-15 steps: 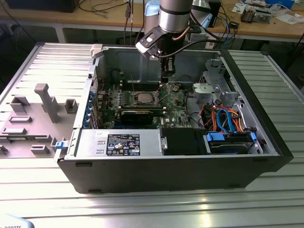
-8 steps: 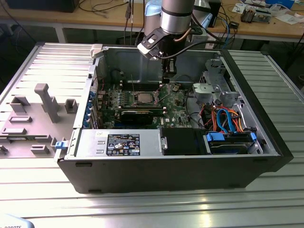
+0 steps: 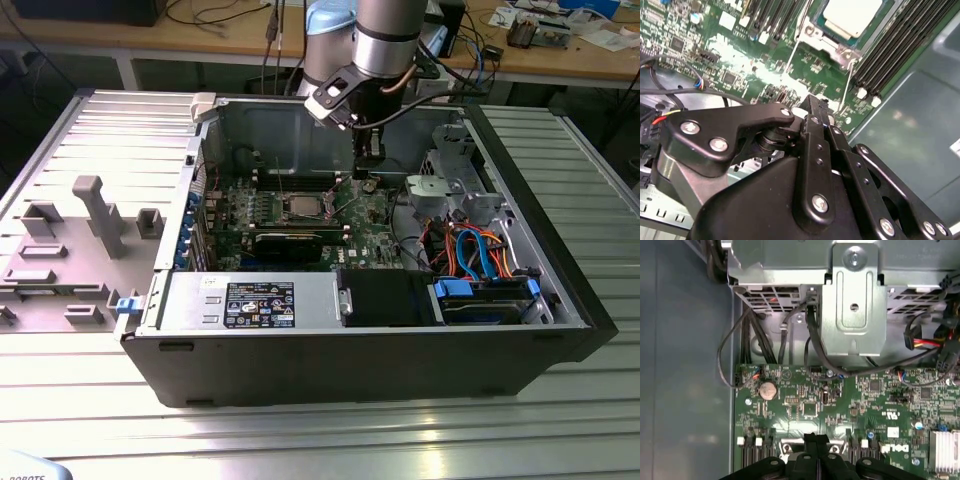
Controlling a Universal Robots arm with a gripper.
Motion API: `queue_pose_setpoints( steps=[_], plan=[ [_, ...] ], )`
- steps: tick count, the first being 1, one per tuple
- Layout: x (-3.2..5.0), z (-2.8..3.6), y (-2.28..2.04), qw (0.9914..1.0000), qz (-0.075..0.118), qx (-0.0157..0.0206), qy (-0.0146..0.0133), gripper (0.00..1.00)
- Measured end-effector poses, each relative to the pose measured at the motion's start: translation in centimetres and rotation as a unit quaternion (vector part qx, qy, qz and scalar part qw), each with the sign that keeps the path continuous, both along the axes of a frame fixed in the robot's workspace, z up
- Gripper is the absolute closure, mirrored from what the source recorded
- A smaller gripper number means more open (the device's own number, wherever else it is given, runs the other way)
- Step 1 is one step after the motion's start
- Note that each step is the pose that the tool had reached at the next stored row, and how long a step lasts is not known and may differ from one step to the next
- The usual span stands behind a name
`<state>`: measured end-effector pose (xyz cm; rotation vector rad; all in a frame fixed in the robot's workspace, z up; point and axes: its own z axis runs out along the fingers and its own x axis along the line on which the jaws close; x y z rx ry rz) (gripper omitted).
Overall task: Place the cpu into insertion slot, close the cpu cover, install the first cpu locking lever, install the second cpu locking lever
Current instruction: 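Close the cpu cover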
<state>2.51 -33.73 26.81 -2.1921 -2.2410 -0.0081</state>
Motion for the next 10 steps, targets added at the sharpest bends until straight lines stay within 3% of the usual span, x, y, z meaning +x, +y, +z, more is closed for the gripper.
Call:
queue_pose_setpoints(
  steps=[5, 9, 10],
  plan=[
    [1.03, -0.45, 0.00, 0.99998, -0.006, 0.0000, 0.0012, 0.89],
    [1.39, -1.65, 0.00, 0.99987, -0.016, 0.0001, 0.0015, 0.89],
    [1.36, -1.69, 0.00, 0.99986, -0.017, -0.0001, 0.0018, 0.89]
  ],
)
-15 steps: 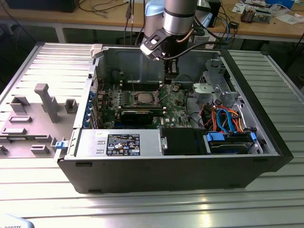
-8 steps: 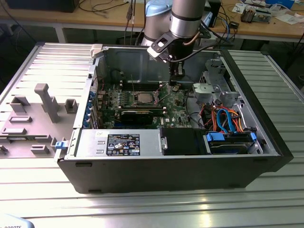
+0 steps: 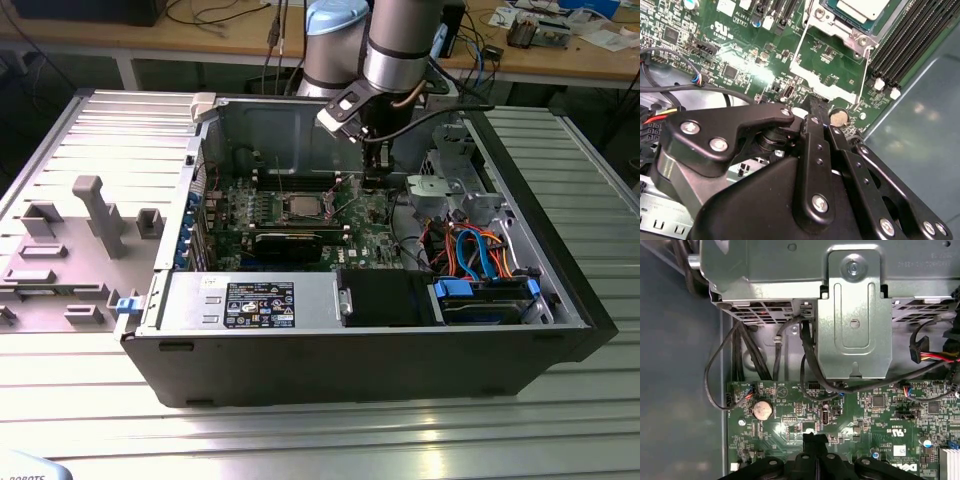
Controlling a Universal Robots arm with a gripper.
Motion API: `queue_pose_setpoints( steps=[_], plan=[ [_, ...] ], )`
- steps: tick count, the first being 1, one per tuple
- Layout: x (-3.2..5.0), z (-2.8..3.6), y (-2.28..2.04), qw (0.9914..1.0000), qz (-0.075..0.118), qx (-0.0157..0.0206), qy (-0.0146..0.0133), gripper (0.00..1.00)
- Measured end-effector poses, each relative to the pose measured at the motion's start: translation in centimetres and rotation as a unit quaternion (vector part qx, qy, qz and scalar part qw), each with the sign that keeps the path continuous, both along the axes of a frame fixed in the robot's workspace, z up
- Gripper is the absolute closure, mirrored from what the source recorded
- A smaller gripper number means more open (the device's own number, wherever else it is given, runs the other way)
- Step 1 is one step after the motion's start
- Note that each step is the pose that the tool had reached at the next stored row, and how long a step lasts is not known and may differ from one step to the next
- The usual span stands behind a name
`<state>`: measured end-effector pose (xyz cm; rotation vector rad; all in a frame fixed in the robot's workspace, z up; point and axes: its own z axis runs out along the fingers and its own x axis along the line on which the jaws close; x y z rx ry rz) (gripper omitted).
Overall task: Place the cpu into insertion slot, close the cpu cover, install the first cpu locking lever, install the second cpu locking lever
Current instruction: 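Close the cpu cover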
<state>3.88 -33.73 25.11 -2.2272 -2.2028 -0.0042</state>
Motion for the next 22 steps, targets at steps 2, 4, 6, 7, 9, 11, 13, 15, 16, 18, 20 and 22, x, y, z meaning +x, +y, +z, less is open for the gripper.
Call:
queue_pose_setpoints(
  steps=[2, 4, 6, 7, 9, 11, 13, 15, 16, 18, 20, 22],
  plan=[
    [-0.24, -0.02, 0.00, 1.00000, 0.000, 0.0007, 0.0003, 0.89],
    [-0.47, -0.03, 0.01, 1.00000, 0.000, 0.0022, 0.0003, 0.89],
    [-0.52, -0.02, 0.00, 1.00000, 0.000, 0.0022, 0.0004, 0.89],
    [-0.53, -0.02, 0.00, 1.00000, 0.000, 0.0023, 0.0004, 0.89],
    [-0.53, -0.01, 0.00, 1.00000, 0.000, 0.0023, 0.0004, 0.89],
    [-0.57, -0.01, 0.00, 1.00000, 0.000, 0.0023, 0.0004, 0.89],
    [-0.63, -0.01, 0.00, 1.00000, 0.000, 0.0022, 0.0004, 0.89],
    [-0.71, -0.01, 0.00, 1.00000, 0.000, 0.0023, 0.0004, 0.89],
    [-0.78, -0.01, 0.00, 1.00000, 0.000, 0.0023, 0.0004, 0.89],
    [-0.89, -0.02, 0.00, 1.00000, 0.000, 0.0023, 0.0004, 0.89],
    [-0.95, -0.02, 0.00, 1.00000, 0.000, 0.0023, 0.0004, 0.89],
    [-0.97, -0.02, 0.00, 1.00000, 0.000, 0.0024, 0.0003, 0.89]
  ],
)
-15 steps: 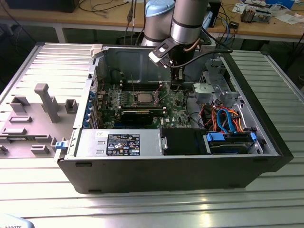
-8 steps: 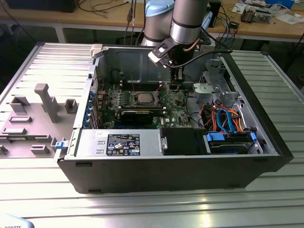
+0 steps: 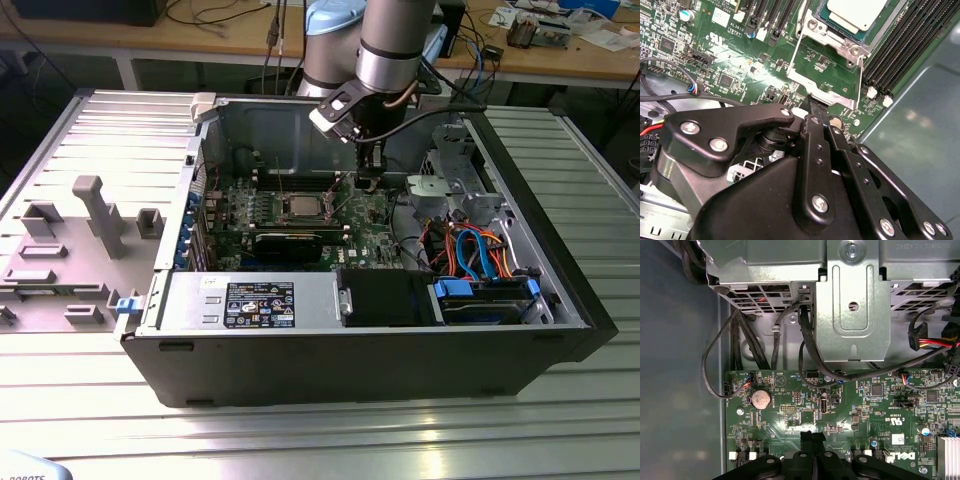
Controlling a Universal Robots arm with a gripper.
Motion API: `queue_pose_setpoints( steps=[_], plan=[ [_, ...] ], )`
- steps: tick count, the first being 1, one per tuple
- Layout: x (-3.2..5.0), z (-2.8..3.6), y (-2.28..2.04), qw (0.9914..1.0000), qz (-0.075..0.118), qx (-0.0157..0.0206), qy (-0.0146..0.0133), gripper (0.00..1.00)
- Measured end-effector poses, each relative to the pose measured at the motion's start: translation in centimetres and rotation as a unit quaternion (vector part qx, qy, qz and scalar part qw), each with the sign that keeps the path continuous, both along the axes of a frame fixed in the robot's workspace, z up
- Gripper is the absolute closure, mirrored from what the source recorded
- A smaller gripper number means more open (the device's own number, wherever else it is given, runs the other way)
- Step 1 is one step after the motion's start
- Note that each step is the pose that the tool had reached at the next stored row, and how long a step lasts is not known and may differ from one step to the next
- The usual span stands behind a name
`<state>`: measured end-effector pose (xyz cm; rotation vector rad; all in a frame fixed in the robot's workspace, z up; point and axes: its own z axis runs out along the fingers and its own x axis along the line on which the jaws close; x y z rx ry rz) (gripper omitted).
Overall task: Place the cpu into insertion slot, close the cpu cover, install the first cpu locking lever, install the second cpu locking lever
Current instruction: 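Close the cpu cover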
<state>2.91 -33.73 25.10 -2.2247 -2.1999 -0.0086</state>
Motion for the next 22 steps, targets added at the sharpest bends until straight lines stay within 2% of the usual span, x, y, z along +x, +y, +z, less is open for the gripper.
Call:
queue_pose_setpoints(
  steps=[4, 7, 12, 22],
  plan=[
    [-0.10, 0.00, 0.00, 1.00000, 0.000, 0.0004, 0.0000, 0.89],
    [-0.72, 0.00, 0.00, 1.00000, 0.000, 0.0004, 0.0000, 0.89],
    [-1.10, 0.00, 0.00, 1.00000, 0.000, 0.0004, 0.0000, 0.89],
    [-1.24, 0.00, 0.00, 1.00000, 0.000, 0.0004, 0.0000, 0.89]
  ],
)
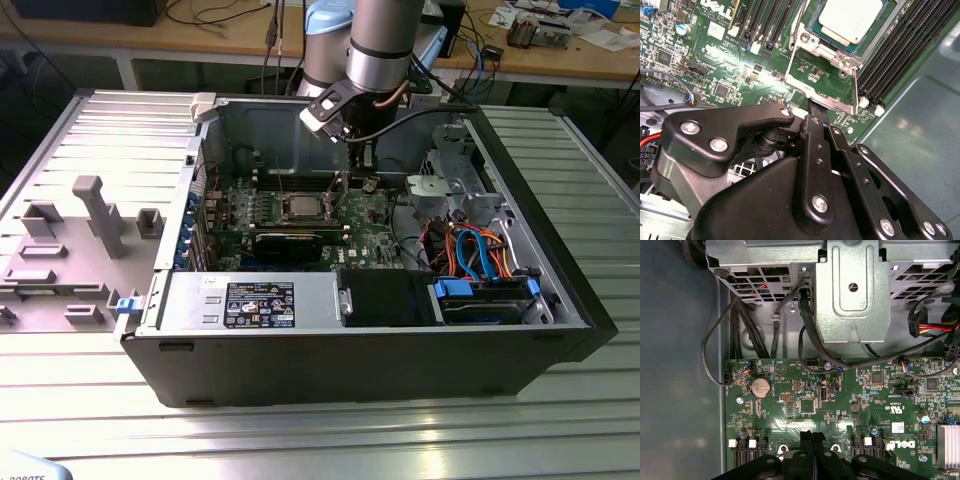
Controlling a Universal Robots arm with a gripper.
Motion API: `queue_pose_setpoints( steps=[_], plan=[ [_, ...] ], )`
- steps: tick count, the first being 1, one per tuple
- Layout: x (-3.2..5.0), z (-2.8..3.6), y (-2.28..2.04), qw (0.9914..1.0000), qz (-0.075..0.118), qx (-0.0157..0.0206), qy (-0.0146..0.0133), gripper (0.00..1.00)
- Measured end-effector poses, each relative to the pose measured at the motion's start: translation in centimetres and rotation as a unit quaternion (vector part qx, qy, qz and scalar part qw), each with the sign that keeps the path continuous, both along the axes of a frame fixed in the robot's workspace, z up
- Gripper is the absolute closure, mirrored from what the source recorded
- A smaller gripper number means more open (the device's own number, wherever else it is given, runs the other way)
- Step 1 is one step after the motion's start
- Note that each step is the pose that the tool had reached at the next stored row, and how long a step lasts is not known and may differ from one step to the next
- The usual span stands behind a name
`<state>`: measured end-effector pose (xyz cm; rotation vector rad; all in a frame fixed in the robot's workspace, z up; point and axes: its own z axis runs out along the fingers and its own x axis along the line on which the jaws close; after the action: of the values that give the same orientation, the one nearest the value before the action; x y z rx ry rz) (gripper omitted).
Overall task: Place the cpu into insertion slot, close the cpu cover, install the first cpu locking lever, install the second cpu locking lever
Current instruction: 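Close the cpu cover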
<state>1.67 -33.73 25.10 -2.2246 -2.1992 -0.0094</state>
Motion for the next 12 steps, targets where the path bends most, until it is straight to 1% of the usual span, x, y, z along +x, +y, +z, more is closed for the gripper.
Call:
queue_pose_setpoints(
  steps=[7, 12],
  plan=[
    [-0.21, 0.00, 0.00, 1.00000, 0.000, 0.0000, 0.0000, 0.89],
    [-0.59, 0.00, 0.00, 1.00000, 0.000, 0.0000, 0.0000, 0.89]
  ],
)
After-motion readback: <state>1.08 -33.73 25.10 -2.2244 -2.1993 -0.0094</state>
